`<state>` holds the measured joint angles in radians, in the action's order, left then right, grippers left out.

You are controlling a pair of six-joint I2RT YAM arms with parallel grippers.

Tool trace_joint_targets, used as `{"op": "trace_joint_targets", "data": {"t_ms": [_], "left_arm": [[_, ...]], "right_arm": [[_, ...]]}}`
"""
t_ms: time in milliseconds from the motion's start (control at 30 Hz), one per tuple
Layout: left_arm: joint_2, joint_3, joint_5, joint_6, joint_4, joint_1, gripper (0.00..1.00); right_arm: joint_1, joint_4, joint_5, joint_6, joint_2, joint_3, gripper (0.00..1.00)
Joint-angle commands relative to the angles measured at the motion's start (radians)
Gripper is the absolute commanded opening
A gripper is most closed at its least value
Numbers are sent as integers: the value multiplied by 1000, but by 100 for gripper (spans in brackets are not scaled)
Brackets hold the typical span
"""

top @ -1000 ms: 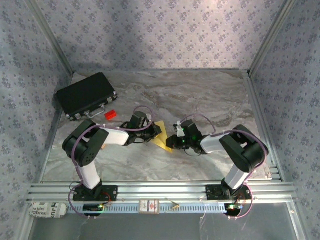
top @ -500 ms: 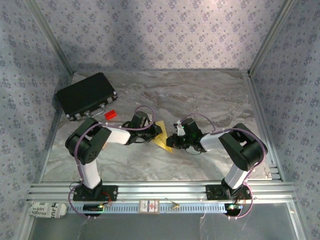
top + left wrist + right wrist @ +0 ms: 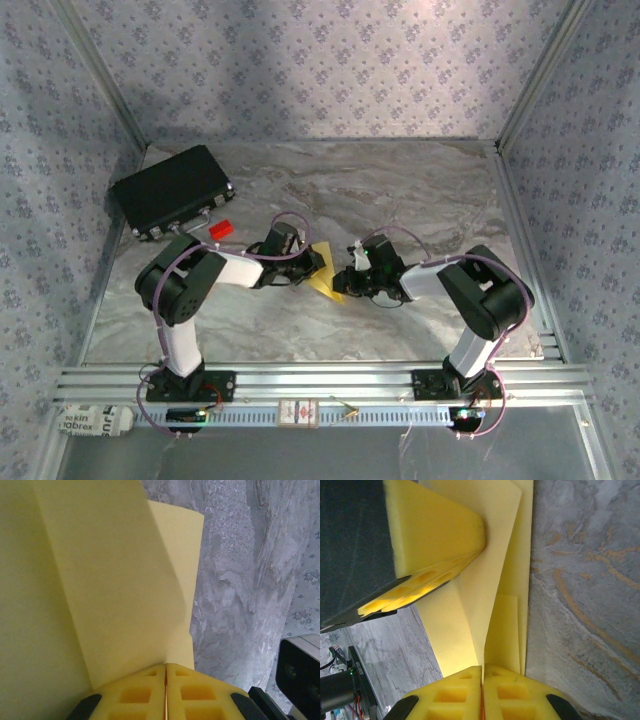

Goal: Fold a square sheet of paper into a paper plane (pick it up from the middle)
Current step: Fourth fold the wing at the center of the table.

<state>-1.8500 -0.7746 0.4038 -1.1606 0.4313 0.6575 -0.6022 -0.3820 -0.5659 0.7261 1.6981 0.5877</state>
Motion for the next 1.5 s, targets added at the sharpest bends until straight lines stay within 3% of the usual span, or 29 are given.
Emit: {"op": "trace_joint_targets", "data": {"t_ms": [0,667,1167,1467], "left_arm": [[-21,-26,-5,27,-36,7,8],[-32,-21,4,62,-111,8,7],[-32,-12,4,55,-96,7,6],[-30,-6,3,52,-87,7,6]], "right_arm": [[0,74,19,3,35,7,10],[4,140,0,-8,-33,10,16],[7,156,-31,-15,-53,-32,7],[16,164,-77,-15,-71,-41,12]]}}
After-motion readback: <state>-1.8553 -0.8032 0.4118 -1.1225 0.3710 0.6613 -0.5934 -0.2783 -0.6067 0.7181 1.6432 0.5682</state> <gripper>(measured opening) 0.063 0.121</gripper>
